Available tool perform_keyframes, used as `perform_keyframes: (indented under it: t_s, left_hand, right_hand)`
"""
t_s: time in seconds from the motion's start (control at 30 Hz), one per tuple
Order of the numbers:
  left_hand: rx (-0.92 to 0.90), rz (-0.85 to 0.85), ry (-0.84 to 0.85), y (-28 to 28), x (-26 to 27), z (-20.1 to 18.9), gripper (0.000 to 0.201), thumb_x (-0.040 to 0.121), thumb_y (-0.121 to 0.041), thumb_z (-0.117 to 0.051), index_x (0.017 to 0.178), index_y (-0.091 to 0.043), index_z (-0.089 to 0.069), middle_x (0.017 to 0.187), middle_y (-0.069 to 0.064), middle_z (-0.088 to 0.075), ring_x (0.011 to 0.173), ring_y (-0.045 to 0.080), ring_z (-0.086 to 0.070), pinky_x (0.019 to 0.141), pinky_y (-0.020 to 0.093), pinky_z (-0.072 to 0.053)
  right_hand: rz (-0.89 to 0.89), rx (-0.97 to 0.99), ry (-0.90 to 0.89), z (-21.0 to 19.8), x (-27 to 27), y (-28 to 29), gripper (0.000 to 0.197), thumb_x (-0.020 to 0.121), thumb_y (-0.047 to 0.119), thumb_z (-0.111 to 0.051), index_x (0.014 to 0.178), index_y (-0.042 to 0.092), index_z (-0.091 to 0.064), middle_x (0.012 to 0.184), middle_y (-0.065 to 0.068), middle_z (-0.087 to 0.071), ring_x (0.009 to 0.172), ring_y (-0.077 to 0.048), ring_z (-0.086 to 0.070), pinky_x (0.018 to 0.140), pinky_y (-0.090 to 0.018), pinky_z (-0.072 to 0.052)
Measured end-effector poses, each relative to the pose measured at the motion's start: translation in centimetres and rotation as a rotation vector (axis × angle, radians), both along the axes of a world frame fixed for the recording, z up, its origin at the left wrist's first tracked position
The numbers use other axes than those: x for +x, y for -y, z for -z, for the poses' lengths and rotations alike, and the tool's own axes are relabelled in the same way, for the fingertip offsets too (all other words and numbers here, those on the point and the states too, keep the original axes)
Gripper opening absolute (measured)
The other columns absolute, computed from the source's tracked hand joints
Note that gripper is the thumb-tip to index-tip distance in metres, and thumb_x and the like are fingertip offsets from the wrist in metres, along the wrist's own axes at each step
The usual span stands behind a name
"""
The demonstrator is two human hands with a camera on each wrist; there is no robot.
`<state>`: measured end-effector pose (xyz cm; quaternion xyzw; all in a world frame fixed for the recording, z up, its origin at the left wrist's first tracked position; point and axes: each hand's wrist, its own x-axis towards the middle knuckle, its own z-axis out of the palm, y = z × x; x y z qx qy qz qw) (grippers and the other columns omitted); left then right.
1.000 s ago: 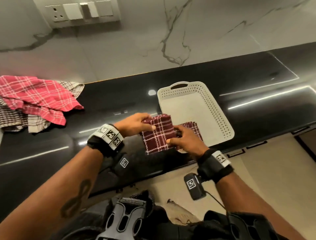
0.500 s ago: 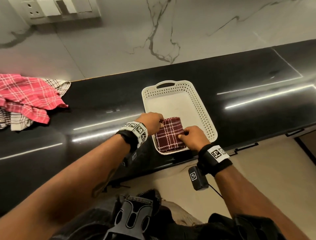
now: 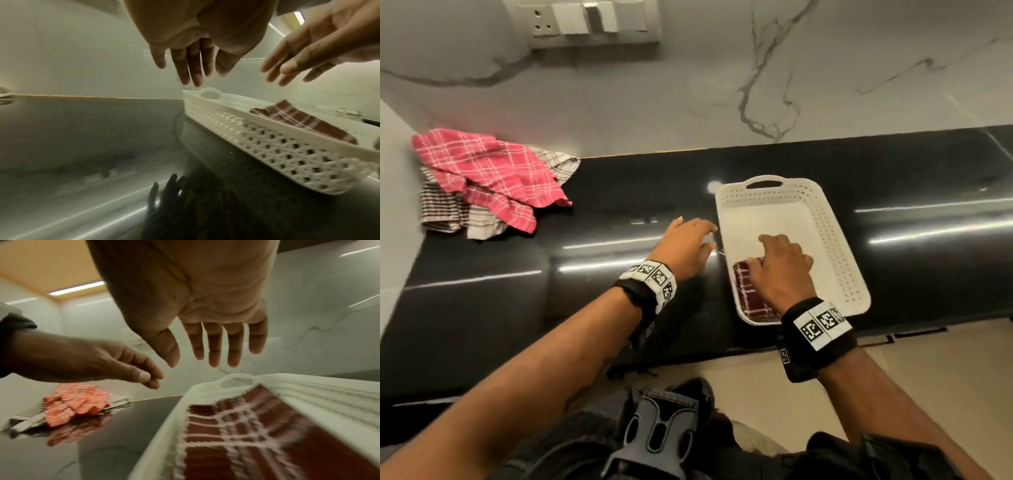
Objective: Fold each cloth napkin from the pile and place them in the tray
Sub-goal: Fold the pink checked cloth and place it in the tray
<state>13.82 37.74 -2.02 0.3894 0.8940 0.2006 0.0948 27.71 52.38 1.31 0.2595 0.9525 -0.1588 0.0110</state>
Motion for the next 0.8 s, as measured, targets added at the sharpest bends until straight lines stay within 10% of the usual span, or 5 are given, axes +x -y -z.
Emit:
perform_keyframes:
  t_s: [0.2,0.47,0.8]
  left_hand:
    - [-0.127,-0.248,0.100,15.1,-7.0,1.4,0.035,0.096,-0.027,-0.057,0.129,-0.016,-0.057,0.132,0.004,-0.058,0.124,0.025,-0.053,0.109,0.037,-0.036]
    - [-0.177,-0.562,-0.010,32.4,-17.7,2.1,0.031,0.089,-0.018,-0.058,0.119,-0.016,-0.064,0.126,0.007,-0.055,0.114,0.030,-0.055,0.097,0.043,-0.047]
    - [-0.394,-0.106,-0.227,33.3,-23.6,4.9,0.041,0.085,-0.004,-0.059,0.125,-0.018,-0.060,0.127,0.005,-0.058,0.107,0.031,-0.061,0.082,0.044,-0.054]
  right_hand:
    - [-0.371,-0.078,0.018,3.8,-8.7,12.5,0.045,0.093,0.037,-0.057,0.131,0.015,-0.052,0.133,-0.011,-0.050,0.125,-0.034,-0.046,0.101,-0.046,-0.039]
    - [-0.531,-0.135,0.346,10.4,-17.6,26.6,0.064,0.097,0.050,-0.049,0.153,0.031,-0.026,0.166,-0.007,-0.003,0.150,-0.044,0.003,0.116,-0.068,-0.008]
    - [-0.386,-0.147,0.320,10.9,-17.9,27.7,0.069,0.091,0.051,-0.058,0.153,0.041,-0.028,0.167,0.005,-0.003,0.152,-0.033,0.008,0.121,-0.058,-0.005]
